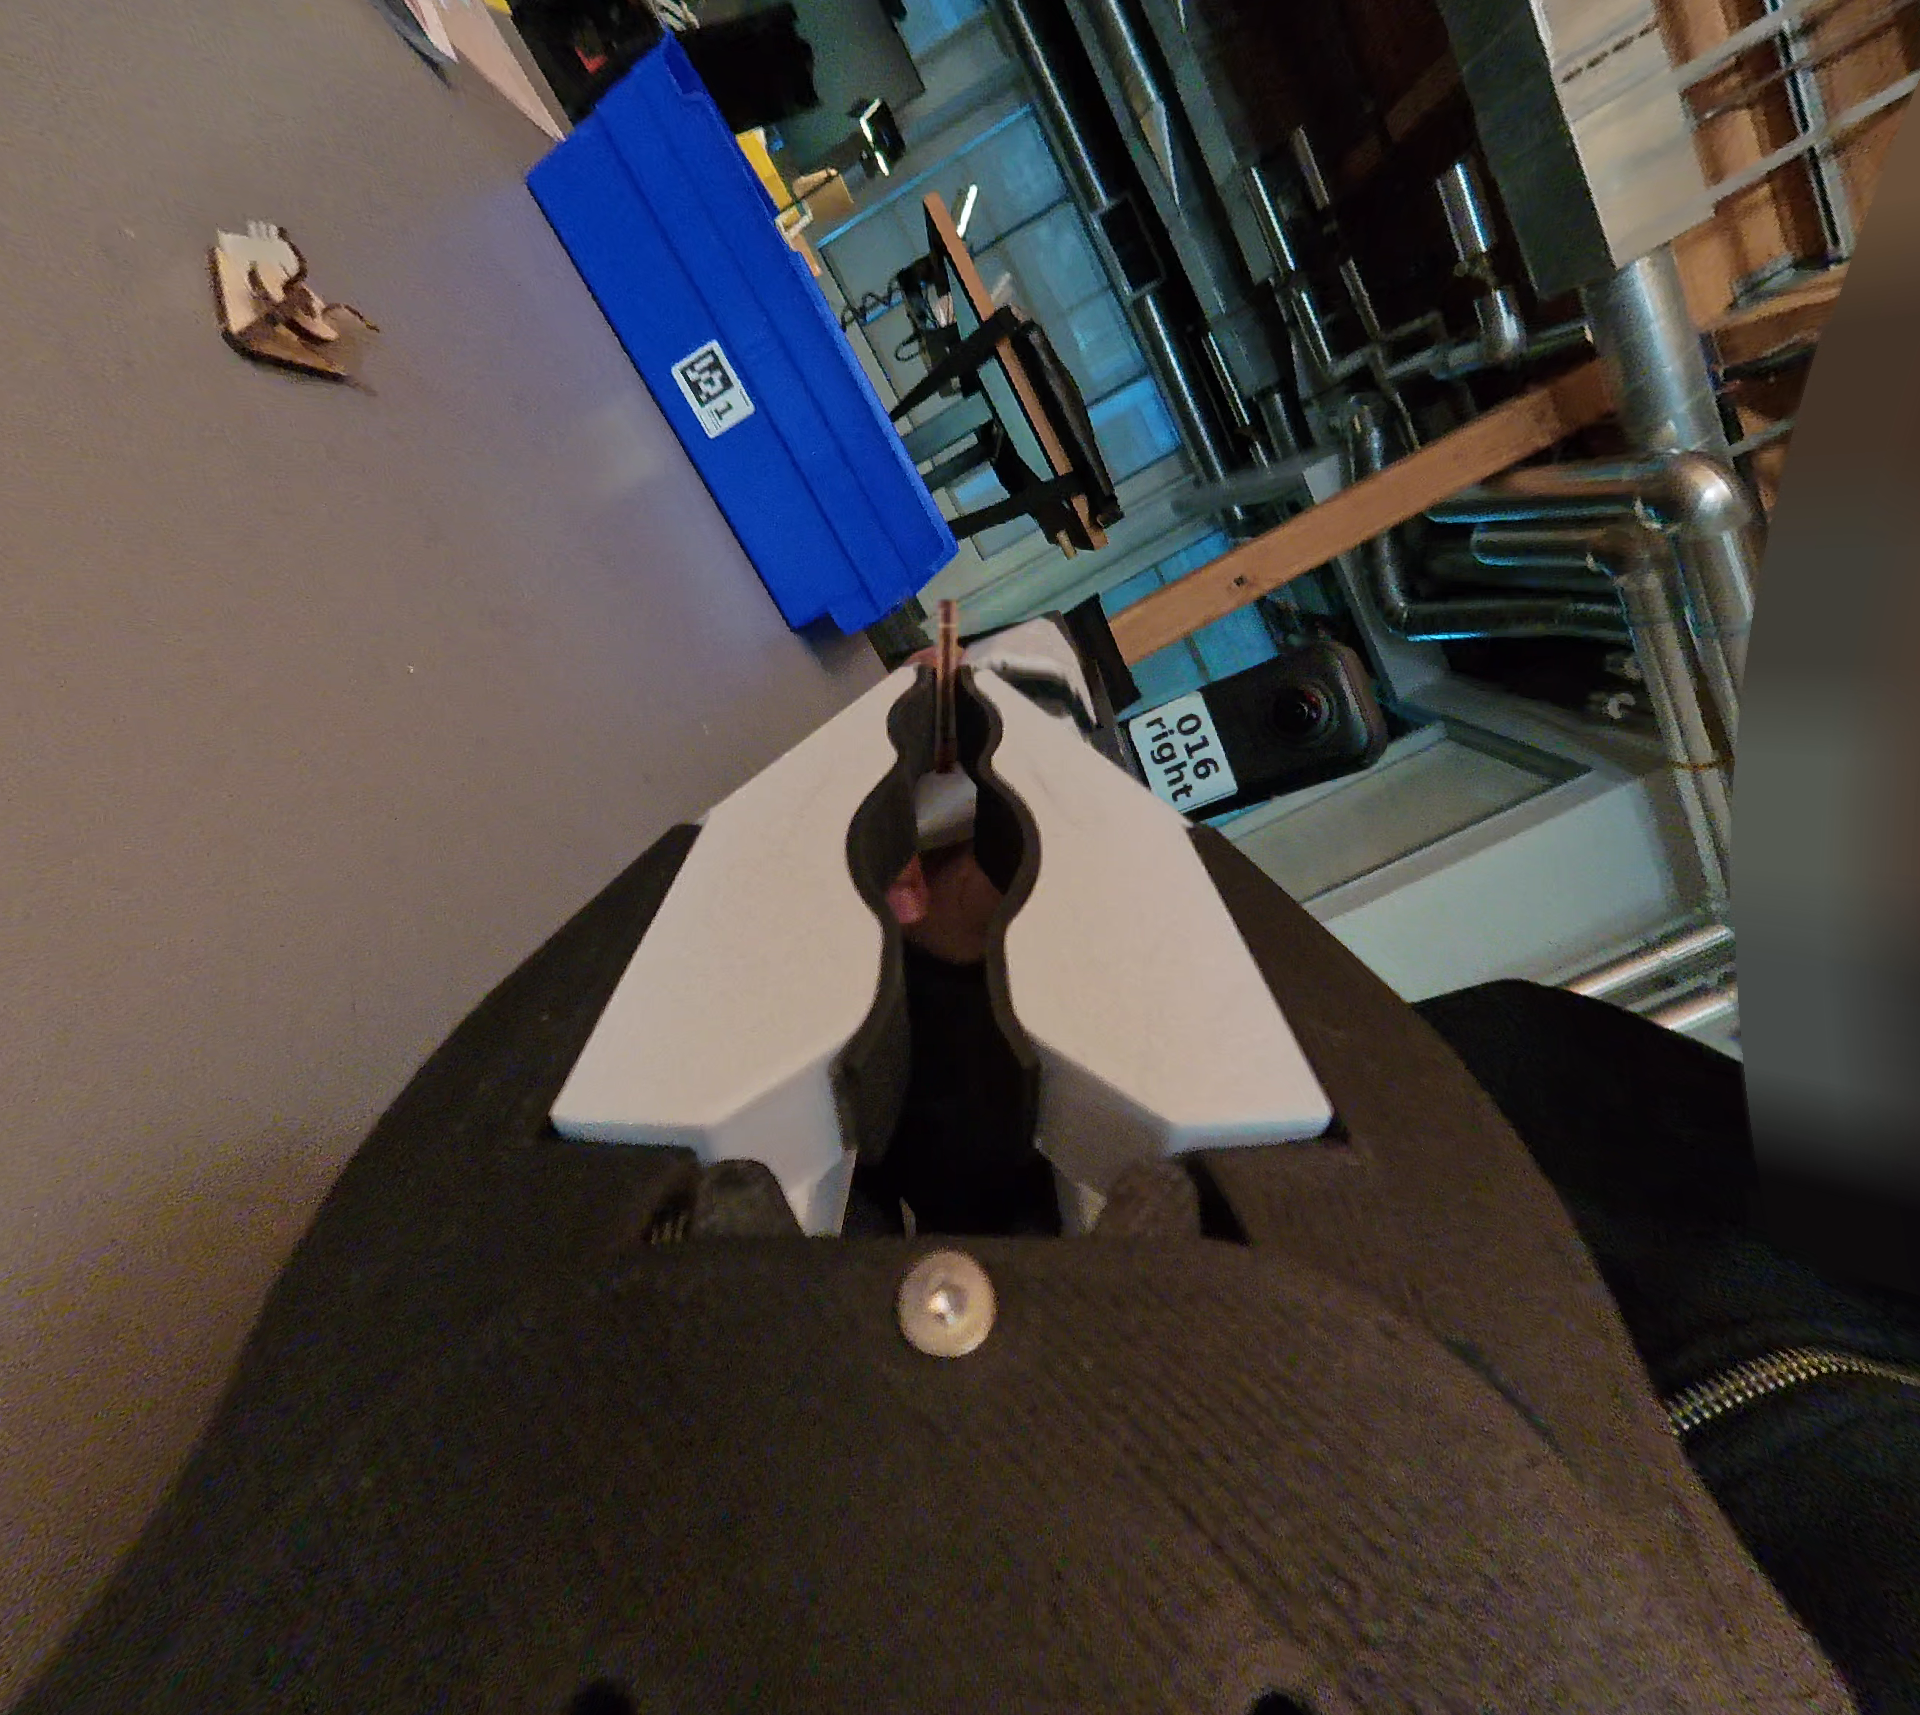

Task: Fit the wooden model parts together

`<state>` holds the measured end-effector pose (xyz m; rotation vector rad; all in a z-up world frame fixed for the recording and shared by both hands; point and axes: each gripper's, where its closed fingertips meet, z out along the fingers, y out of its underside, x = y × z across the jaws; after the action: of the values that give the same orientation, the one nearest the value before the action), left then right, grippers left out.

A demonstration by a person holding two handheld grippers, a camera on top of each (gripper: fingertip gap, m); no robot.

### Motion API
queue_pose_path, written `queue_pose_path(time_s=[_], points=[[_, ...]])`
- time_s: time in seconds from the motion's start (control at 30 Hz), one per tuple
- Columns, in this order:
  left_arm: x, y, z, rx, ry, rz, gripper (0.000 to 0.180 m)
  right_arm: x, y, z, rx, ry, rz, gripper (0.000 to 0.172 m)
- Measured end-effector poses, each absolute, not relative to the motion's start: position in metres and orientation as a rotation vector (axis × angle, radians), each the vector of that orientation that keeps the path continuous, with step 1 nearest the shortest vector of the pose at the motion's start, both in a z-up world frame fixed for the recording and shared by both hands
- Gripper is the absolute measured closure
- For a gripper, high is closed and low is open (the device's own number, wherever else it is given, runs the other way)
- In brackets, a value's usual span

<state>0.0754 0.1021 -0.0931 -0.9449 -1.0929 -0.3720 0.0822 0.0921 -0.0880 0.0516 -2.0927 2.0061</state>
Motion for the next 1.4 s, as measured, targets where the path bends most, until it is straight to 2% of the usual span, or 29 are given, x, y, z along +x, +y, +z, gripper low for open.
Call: queue_pose_path(time_s=[0.2, 0.3, 0.37, 0.43, 0.5, 0.7, 0.87, 1.0, 1.27, 1.4], points=[[0.071, 0.113, -0.099, -1.026, -1.061, -0.414, 0.18, 0.073, 0.108, -0.093, -0.07, -2.091, 1.976, 0.17], [0.066, 0.118, -0.1, -1.032, -1.053, -0.464, 0.18, 0.072, 0.112, -0.095, -0.061, -2.098, 1.947, 0.144], [0.066, 0.124, -0.104, -1.054, -1.05, -0.502, 0.18, 0.072, 0.113, -0.095, -0.039, -2.097, 1.913, 0.141], [0.065, 0.129, -0.106, -1.063, -1.039, -0.528, 0.18, 0.071, 0.111, -0.099, -0.022, -2.12, 1.854, 0.143], [0.064, 0.132, -0.107, -1.074, -1.036, -0.528, 0.179, 0.071, 0.111, -0.102, 0.004, -2.124, 1.778, 0.16], [0.064, 0.132, -0.11, -1.137, -1.018, -0.494, 0.18, 0.071, 0.112, -0.106, 0.044, -2.166, 1.699, 0.161], [0.056, 0.126, -0.126, -1.17, -1.099, -0.445, 0.152, 0.068, 0.11, -0.111, 0.049, -2.238, 1.737, 0.162], [0.055, 0.121, -0.132, -1.238, -1.114, -0.374, 0.169, 0.062, 0.108, -0.126, 0.085, -2.305, 1.646, 0.166], [0.045, 0.097, -0.133, -1.142, -1.171, -0.409, 0.154, 0.04, 0.114, -0.132, -0.04, -2.332, 1.671, 0.159], [0.047, 0.081, -0.126, -1.224, -1.13, -0.259, 0.156, 0.029, 0.121, -0.128, -0.118, -2.326, 1.709, 0.158]])
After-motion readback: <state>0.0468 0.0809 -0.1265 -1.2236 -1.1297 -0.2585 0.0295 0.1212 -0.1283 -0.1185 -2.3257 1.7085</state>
